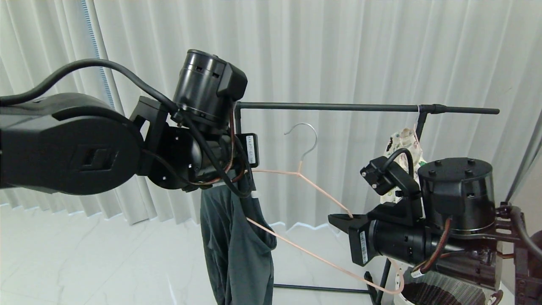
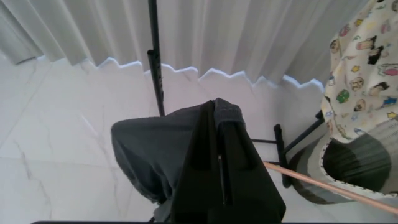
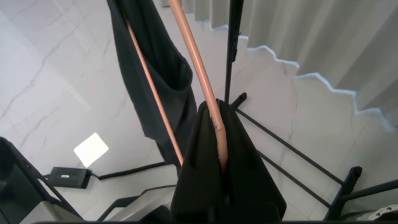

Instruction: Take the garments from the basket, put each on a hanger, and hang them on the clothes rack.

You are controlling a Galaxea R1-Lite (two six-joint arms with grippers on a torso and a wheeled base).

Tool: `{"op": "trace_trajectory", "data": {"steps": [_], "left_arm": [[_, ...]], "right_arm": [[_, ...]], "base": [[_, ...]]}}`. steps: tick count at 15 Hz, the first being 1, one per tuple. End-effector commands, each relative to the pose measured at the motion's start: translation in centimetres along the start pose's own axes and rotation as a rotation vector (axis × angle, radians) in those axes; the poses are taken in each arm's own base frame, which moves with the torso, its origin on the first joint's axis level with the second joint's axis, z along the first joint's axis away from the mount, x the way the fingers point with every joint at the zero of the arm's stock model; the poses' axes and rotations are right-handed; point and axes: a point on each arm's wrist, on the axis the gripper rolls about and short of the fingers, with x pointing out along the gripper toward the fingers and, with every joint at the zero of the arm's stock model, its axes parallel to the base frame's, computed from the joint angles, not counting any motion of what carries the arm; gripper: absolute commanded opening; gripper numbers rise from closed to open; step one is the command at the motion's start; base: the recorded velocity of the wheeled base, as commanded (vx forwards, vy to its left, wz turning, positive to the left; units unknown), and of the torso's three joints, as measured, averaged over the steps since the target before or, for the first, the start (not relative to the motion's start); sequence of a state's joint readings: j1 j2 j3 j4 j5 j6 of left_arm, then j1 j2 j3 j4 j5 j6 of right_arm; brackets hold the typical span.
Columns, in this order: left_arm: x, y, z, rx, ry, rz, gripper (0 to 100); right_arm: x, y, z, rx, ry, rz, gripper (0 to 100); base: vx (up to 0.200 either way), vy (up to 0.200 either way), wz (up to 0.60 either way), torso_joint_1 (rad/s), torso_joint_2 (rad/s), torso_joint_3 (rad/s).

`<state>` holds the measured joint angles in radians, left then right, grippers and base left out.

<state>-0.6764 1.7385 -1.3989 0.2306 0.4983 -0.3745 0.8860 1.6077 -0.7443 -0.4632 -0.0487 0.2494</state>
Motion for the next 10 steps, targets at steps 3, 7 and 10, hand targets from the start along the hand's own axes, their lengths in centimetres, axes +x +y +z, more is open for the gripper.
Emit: {"op": "trace_trajectory", "data": {"steps": [3,7,10], "left_arm": [[-2.3,-1.1,0.3,-0.007,-0.031,-0.069,0],[-3.8,-2.0,0.2,0.007,-0.043,-0.121,0],[-4.8,-2.9,0.4,0.009,-0.06,-0.161,0]], "right_arm": [[1.1,0.2,-0.4,-0.002,0.027,0.001,0],[1.7,1.0,-0.1,-0.009,0.022,0.025,0],[2.1,1.8,-0.1,0.018,0.026,0.044,0]], "base": [[0.0,0.0,0.0,0.0,0.0,0.0],[0.0,0.0,0.0,0.0,0.0,0.0],[0.0,0.0,0.0,0.0,0.0,0.0]]}}
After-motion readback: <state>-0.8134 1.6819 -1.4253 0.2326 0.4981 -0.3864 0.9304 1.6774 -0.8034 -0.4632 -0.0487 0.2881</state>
